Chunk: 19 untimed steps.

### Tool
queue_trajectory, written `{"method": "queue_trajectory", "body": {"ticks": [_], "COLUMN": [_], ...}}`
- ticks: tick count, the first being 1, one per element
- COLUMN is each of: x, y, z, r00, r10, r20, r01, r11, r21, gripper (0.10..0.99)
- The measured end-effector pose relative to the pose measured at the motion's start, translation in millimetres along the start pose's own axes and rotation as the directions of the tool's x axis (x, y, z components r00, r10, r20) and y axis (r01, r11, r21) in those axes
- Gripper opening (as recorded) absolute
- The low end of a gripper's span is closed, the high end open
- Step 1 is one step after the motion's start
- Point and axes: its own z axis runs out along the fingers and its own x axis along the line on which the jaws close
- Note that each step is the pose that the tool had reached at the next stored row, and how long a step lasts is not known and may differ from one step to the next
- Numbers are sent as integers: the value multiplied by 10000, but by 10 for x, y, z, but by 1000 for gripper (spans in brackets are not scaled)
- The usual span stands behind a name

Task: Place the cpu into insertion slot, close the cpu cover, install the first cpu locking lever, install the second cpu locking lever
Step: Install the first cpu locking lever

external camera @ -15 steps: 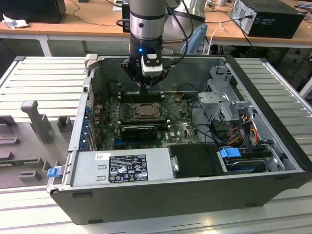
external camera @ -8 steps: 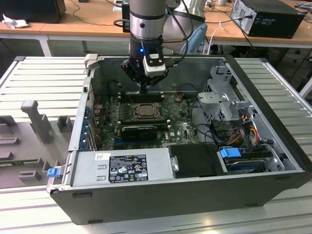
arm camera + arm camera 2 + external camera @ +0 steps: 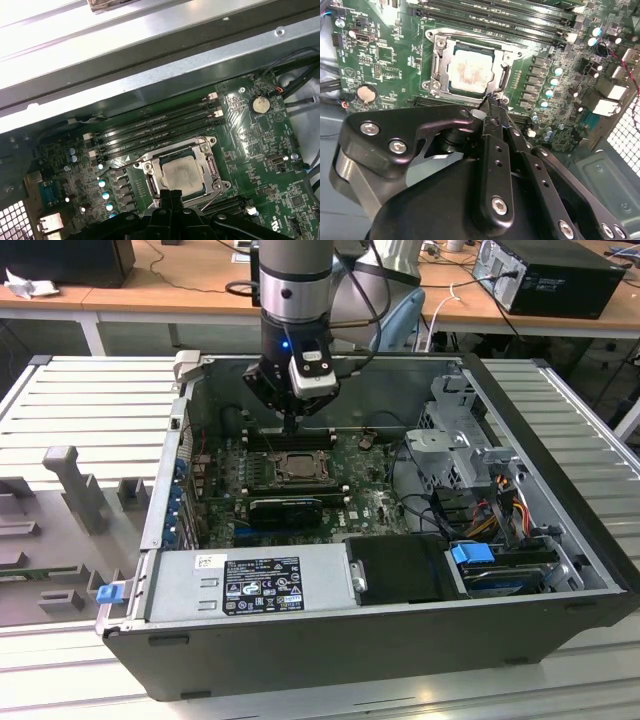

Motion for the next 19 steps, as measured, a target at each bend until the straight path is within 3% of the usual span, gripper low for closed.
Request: {"method": "queue_trajectory", "body": {"ticks": [5,11,19], "x": [0,5,154], "y": [0,-2,-48], "z": [11,17,21], "r00": [9957,9767,9755], "r10": [-929,-2145,-2201], "r20": [-22,-50,-3], "r01": [929,2145,2201], "r11": [9957,9767,9755], "r21": [9,14,-22], "gripper": [106,106,106]}}
